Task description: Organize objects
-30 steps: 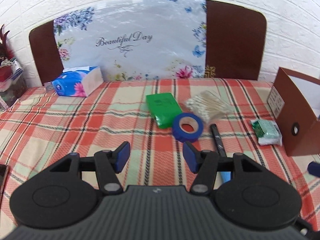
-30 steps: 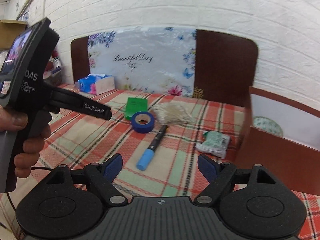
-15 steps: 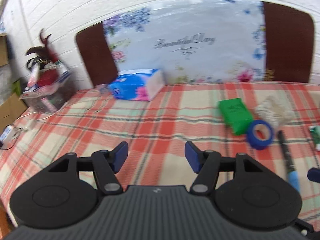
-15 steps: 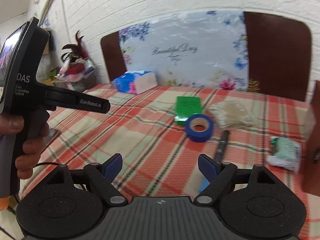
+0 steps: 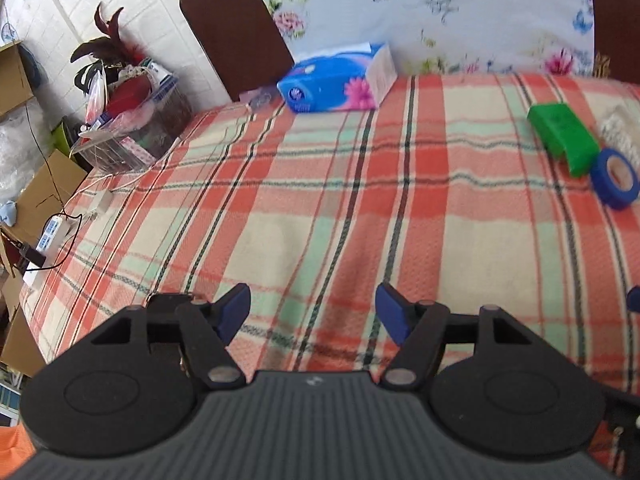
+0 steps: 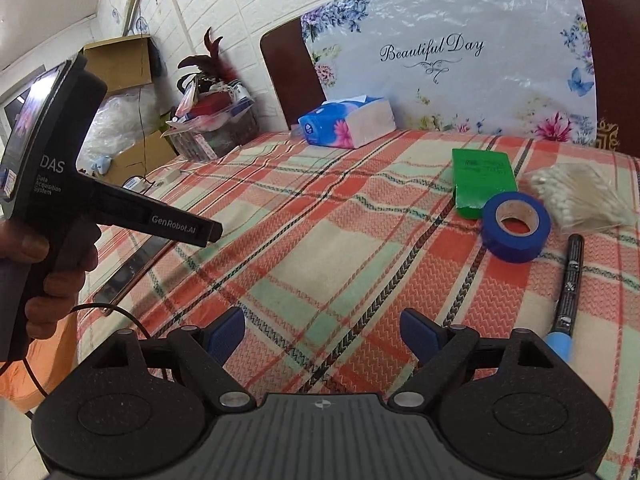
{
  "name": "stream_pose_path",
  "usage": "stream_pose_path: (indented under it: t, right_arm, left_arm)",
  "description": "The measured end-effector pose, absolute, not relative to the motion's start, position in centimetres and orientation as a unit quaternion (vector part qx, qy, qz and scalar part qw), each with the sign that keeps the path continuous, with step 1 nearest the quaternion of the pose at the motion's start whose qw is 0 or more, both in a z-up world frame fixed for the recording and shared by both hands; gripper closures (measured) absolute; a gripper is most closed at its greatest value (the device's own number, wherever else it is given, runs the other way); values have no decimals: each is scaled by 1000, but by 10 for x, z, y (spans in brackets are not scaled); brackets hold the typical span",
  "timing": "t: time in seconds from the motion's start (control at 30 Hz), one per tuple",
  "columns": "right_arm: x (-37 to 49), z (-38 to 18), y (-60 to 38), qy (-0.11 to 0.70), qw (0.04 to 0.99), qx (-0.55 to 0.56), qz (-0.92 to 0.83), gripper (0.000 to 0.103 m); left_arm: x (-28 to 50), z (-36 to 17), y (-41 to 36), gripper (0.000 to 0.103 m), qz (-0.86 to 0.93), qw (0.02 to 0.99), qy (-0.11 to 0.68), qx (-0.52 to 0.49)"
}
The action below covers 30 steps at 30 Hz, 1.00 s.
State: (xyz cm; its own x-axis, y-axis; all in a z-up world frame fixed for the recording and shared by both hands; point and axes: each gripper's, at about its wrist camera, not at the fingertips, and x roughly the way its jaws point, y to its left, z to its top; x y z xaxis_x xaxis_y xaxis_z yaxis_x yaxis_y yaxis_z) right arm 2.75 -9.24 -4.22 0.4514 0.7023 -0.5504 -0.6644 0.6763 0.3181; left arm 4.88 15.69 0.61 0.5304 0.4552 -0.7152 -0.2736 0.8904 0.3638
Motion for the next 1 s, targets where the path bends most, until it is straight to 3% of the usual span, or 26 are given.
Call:
stream_pose_path:
  t: [1.0]
  right_arm:
    - [41, -48, -101, 342, 856, 51, 384, 17]
  left_arm:
    - [57, 1, 157, 32, 207, 861, 452, 105]
